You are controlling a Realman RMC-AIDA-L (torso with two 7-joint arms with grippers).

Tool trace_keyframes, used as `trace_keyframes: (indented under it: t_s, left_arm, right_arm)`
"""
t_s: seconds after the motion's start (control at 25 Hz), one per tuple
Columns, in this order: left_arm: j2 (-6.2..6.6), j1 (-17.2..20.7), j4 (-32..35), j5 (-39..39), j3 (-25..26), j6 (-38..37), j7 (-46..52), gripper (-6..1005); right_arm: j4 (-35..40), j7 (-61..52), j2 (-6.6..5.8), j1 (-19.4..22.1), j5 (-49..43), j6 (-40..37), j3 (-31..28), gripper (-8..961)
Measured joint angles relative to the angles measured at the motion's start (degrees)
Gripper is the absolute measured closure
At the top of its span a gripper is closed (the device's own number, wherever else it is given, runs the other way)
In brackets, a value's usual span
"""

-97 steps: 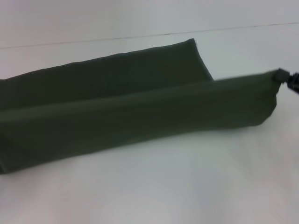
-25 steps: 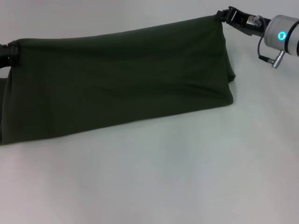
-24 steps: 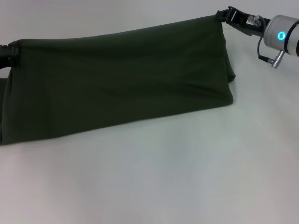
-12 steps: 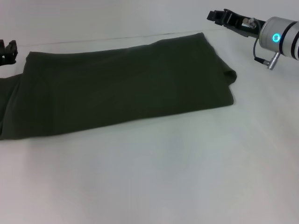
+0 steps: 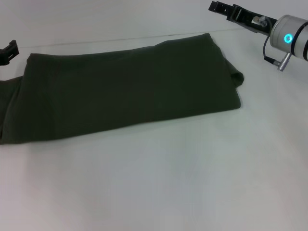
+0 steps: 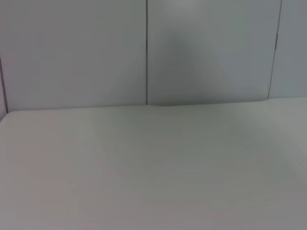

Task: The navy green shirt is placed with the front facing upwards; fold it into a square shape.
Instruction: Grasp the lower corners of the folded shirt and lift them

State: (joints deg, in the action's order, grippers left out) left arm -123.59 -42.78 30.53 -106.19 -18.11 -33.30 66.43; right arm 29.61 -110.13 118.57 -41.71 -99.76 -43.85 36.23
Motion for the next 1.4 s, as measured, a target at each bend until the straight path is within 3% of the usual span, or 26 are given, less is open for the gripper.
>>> trace_keyframes:
  t_s: [0.32, 0.48, 0.84, 1.0, 1.4]
  left_arm:
    - [-0.08, 4.88, 5.91, -1.31, -8.56, -7.90, 10.04, 175]
    - [-0.30, 8.09, 9.82, -0.87, -10.23, -16.32, 13.55, 52]
    - [-0.33, 13.10, 14.59, -0.96, -9.95, -31.49, 18.74, 51]
    - [-0.26, 15.09, 16.80, -2.63, -9.91, -33.38, 22.99, 51]
    - [-0.33, 18.94, 18.75, -11.16, -7.35, -33.41, 25.97, 50]
  right_arm:
    - [0.06, 2.26, -0.29, 3.48, 1.30, -9.02, -0.09, 159]
    - [0.54, 1.61, -0.96, 6.18, 1.38, -12.27, -0.37, 115]
    - [3.58, 3.64, -1.82, 13.55, 5.40, -25.05, -1.51, 12]
    - [4.85, 3.72, -3.41, 16.03, 5.68, -32.99, -2.25, 15]
    - [5.19, 2.99, -4.55, 16.65, 5.67, -35.55, -2.31, 20]
